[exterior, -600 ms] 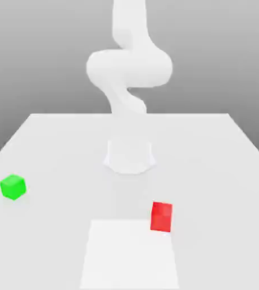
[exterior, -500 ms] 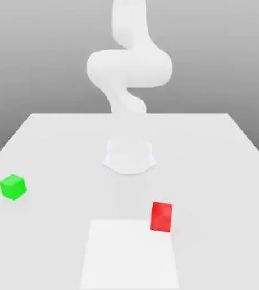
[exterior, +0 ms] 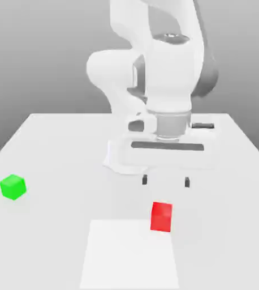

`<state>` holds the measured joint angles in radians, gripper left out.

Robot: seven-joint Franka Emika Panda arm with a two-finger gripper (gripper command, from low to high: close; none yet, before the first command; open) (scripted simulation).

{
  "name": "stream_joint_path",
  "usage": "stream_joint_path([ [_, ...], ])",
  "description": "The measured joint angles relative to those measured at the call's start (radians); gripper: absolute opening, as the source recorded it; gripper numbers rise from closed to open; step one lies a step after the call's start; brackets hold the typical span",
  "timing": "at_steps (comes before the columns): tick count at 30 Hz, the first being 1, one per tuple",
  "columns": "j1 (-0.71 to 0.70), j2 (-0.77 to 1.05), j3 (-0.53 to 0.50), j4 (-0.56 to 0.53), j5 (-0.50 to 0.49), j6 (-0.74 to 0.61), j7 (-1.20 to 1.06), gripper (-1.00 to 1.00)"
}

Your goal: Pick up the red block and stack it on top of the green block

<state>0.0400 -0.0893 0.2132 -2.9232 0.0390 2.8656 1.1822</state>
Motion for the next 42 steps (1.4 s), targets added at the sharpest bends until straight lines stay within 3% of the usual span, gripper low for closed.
stream_joint_path([
  [5, 0.078, 0.219, -0.118, 0.010, -0.169, 0.178, 0.135, 0.00],
  [6, 0.102, 0.251, -0.146, 0.014, -0.186, 0.206, 0.146, -1.00],
  [13, 0.109, 0.257, -0.154, 0.014, -0.193, 0.212, 0.152, -1.00],
  [21, 0.114, -0.003, -0.109, -0.024, -0.011, -0.009, 0.023, -1.00],
  [42, -0.653, -0.025, -0.689, 0.150, -0.148, -0.194, 0.507, -1.00],
])
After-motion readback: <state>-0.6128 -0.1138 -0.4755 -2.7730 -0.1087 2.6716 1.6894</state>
